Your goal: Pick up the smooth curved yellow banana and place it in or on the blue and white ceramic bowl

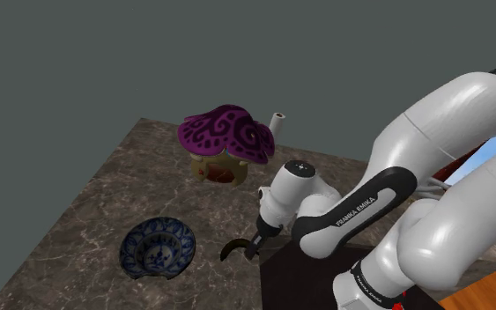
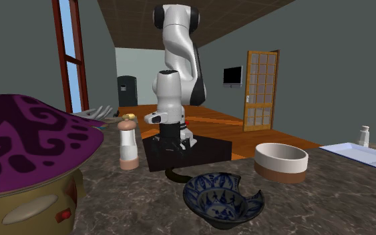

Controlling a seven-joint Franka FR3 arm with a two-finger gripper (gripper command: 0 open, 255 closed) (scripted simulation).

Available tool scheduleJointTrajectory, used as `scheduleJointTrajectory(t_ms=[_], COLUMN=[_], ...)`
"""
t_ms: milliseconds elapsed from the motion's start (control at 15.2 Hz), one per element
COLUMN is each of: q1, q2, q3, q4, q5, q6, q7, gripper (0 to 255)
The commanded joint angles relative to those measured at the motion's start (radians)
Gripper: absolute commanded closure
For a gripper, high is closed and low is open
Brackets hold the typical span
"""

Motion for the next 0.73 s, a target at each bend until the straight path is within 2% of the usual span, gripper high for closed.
scheduleJointTrajectory(t_ms=[0,396,462,660], q1=[-0.01,-0.01,-0.01,-0.01], q2=[0.027,0.027,0.027,0.027], q3=[0.006,0.006,0.006,0.006], q4=[0.002,0.002,0.002,0.002], q5=[-0.025,-0.026,-0.025,-0.025], q6=[0.025,0.025,0.025,0.025], q7=[0.019,0.019,0.019,0.019], gripper=[0,0,255,255])
